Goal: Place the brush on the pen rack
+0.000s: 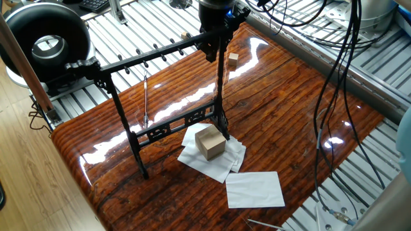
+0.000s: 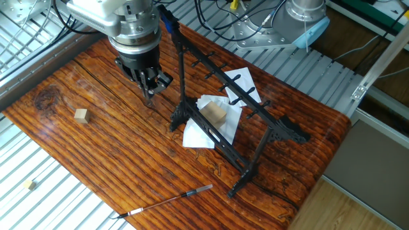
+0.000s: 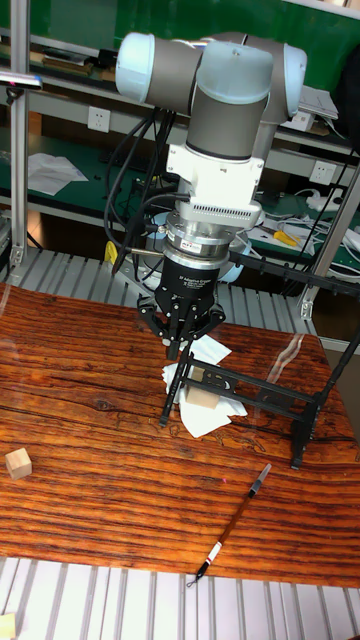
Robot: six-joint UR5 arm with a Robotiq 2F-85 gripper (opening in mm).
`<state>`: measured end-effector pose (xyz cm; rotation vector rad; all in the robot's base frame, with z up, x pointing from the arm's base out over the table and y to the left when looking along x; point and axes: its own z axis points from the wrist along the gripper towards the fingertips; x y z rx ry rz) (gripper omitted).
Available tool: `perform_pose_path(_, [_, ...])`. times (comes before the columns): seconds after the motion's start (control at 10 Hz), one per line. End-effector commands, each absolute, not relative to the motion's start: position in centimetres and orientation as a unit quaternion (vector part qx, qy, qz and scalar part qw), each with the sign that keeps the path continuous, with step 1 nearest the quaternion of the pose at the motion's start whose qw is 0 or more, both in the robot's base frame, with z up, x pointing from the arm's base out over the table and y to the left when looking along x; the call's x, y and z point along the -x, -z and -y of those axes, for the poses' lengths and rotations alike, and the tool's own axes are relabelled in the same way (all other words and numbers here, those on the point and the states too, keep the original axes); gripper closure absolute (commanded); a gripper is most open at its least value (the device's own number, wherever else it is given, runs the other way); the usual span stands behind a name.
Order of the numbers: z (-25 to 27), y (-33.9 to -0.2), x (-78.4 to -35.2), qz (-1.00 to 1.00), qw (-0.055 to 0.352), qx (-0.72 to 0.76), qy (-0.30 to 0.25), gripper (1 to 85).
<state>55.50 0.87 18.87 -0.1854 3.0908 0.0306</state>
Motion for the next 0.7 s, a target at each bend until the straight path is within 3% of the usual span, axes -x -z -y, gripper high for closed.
perform_pose_path(0.0, [-1.23,-19.0,-55.64,-0.998,0.026,0.061,-0.017,84.7])
perform_pose_path(0.6, [-1.31,-19.51,-55.71,-0.998,0.016,0.052,-0.017,84.7])
